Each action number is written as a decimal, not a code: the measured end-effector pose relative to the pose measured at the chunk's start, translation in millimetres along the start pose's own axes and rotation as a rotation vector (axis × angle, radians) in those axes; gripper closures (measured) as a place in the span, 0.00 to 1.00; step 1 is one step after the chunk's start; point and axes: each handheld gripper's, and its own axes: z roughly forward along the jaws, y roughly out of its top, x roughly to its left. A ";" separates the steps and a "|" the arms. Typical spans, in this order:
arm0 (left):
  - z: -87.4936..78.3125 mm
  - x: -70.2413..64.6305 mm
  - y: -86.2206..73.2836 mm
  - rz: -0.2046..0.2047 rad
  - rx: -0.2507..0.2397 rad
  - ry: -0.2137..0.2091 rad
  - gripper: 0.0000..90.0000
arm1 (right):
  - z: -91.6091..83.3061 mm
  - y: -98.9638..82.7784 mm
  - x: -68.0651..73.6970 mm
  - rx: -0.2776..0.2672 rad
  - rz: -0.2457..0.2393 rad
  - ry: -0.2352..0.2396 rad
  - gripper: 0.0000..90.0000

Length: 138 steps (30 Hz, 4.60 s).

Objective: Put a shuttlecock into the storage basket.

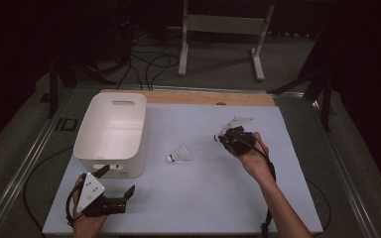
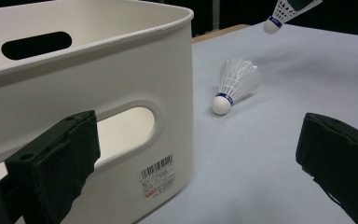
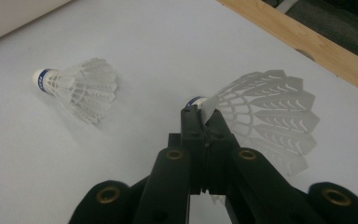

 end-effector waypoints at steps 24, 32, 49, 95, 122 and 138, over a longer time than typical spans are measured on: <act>0.2 0.2 -0.1 0.000 -0.001 0.001 0.00 | -3.5 11.1 5.3 -0.026 -0.011 0.007 0.99; 0.2 0.2 -0.1 0.000 -0.001 0.001 0.00 | -5.2 16.2 7.2 -0.037 -0.014 0.010 0.99; -0.1 0.5 -0.1 -0.003 -0.004 0.004 0.00 | -7.5 27.6 13.4 -0.059 -0.024 0.017 0.99; 0.1 0.8 -0.1 -0.003 0.000 0.007 0.00 | -12.6 55.9 27.2 -0.096 -0.062 0.035 0.99; -0.3 1.1 -0.3 -0.003 -0.001 0.010 0.00 | -16.6 63.7 38.1 -0.124 -0.077 0.058 0.99; -0.3 1.0 -0.3 -0.005 -0.001 0.009 0.00 | -21.8 73.2 46.4 -0.150 -0.091 0.082 0.99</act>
